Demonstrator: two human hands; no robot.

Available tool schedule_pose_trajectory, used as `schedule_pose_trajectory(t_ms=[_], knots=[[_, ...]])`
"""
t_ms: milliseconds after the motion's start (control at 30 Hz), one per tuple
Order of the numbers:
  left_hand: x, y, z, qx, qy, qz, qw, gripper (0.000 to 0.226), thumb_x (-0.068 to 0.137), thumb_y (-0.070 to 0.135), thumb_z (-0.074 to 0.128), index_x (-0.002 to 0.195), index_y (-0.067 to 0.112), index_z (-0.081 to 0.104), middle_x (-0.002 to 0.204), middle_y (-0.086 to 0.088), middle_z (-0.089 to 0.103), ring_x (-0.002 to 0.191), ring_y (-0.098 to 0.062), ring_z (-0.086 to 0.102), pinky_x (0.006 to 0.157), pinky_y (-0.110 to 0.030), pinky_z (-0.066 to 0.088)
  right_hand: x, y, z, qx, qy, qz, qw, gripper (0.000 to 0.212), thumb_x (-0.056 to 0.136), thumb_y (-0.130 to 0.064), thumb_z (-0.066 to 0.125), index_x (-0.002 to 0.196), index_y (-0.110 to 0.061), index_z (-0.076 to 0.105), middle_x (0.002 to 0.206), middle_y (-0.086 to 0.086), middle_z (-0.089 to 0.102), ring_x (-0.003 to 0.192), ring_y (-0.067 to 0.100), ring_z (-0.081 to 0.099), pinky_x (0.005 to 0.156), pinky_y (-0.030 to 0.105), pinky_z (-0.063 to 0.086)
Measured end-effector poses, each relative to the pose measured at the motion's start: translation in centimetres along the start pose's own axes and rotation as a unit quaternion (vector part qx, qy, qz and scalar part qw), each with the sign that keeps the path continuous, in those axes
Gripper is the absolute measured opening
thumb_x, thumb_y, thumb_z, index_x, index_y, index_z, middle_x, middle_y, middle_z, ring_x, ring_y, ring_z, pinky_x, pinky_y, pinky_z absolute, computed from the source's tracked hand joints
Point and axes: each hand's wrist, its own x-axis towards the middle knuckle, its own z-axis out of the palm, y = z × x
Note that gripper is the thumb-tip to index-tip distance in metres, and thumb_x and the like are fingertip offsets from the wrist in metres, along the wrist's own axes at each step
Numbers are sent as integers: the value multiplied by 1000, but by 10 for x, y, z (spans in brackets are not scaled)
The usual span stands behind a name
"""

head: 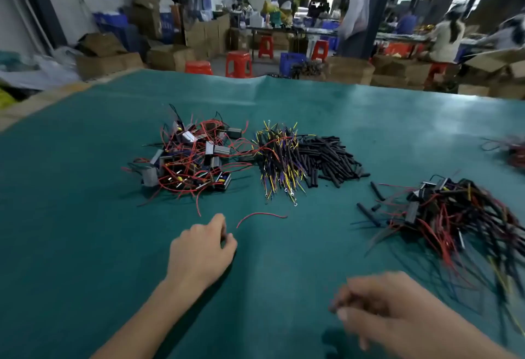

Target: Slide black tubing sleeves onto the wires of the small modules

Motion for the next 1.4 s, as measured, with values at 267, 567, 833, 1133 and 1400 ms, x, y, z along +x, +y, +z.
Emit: schedule_pose_trajectory(t_ms=[267, 567, 833, 1133, 1400], knots=[[61, 38, 11, -97, -4, 134, 986, 14, 99, 42, 53, 101, 29, 58, 99, 10, 49, 89, -20, 59, 70, -37, 52, 107, 6, -31, -94, 144, 14, 985, 12, 89, -25, 67, 79, -21, 73, 69, -12, 72, 65, 4, 64, 69, 20, 51], [71, 38, 34, -157, 73, 59, 983, 15, 104, 34, 47, 98, 22, 53, 102, 6, 50, 87, -23, 56, 65, -37, 39, 244, -41, -60, -110, 267, -89, 953, 17, 84, -15, 63, 92, -23, 76, 83, -7, 72, 83, 16, 66, 80, 28, 51], [69, 33, 29, -163, 81, 43, 982, 14, 101, 25, 48, 108, 18, 58, 108, 0, 54, 90, -29, 57, 69, -43, 45, 310, -76, -55, -32, 62, -40, 997, 14, 85, -17, 67, 81, -12, 79, 86, 16, 76, 74, 25, 72, 70, 36, 64], [67, 34, 28, -152, 96, 82, 980, 14, 93, 25, 54, 105, 21, 60, 105, 2, 56, 89, -27, 59, 64, -37, 45, 265, -79, -53, 223, 168, -174, 944, 7, 89, 0, 74, 95, 1, 78, 77, 12, 76, 66, 13, 71, 73, 23, 61], [67, 29, 31, -197, 122, 63, 971, 18, 95, 25, 54, 111, 24, 61, 111, 9, 57, 98, -16, 57, 74, -36, 51, 180, -111, -95, 392, 243, -297, 836, 9, 82, -7, 75, 91, -6, 77, 82, 13, 76, 65, 18, 69, 60, 24, 58]])
